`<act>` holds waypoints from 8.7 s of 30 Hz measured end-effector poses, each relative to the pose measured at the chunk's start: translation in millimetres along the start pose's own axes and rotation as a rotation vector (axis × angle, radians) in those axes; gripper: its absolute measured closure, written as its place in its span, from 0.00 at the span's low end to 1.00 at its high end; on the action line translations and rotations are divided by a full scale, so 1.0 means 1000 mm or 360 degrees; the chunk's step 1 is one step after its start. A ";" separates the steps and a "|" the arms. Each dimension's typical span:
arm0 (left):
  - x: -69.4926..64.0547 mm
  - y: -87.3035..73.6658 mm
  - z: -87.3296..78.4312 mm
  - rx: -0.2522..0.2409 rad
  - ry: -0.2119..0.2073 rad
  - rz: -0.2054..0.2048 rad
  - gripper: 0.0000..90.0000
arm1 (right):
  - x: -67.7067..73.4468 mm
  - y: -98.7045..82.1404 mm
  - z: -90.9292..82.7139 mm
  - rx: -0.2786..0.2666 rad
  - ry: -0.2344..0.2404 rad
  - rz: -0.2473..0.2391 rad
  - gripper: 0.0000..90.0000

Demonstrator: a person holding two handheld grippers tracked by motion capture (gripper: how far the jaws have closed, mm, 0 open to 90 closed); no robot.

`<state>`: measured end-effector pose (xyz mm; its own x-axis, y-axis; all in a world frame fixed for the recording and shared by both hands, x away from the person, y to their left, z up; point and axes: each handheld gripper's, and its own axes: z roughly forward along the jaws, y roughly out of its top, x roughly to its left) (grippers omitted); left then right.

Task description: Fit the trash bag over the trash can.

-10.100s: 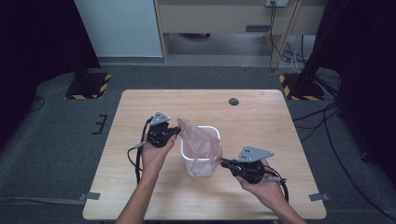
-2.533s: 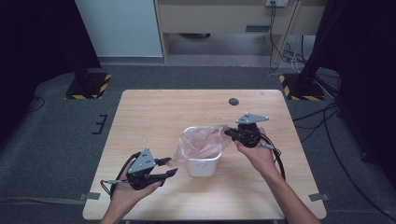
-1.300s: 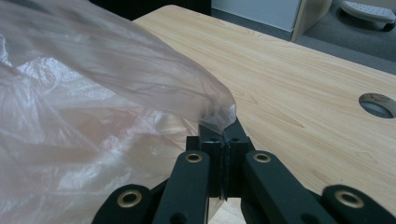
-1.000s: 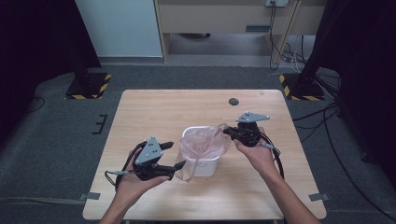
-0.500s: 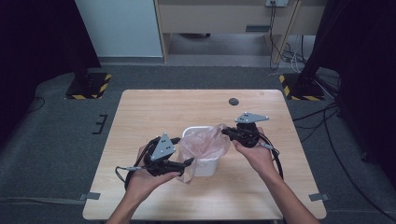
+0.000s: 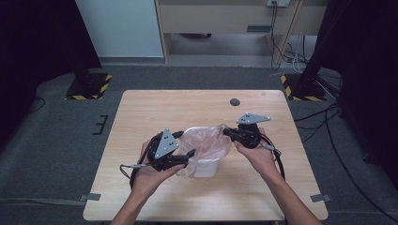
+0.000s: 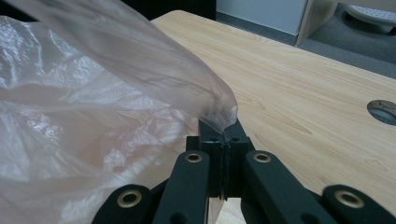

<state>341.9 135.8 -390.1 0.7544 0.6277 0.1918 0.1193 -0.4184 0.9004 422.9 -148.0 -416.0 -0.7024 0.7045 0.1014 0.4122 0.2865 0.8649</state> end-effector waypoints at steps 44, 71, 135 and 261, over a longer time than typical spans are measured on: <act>0.026 -0.019 0.001 -0.0012 0.0239 -0.0268 0.47 | -0.007 -0.005 -0.007 -0.0050 -0.0017 0.0019 1.00; 0.024 -0.002 0.016 -0.0100 0.0129 -0.0416 0.98 | -0.003 -0.001 -0.012 -0.0134 0.0000 -0.0018 0.67; 0.048 -0.063 0.046 0.0032 0.0108 -0.1029 0.98 | -0.007 -0.035 0.017 0.0081 -0.0024 0.0033 1.00; -0.006 -0.056 -0.032 -0.0075 0.0029 -0.0656 0.93 | 0.034 -0.003 -0.049 -0.0120 0.0272 -0.0058 1.00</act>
<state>310.2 176.7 -429.0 0.6381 0.7480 -0.1824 0.3793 -0.0993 0.9199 369.2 -157.4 -391.0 -0.8071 0.5722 0.1455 0.3442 0.2558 0.9034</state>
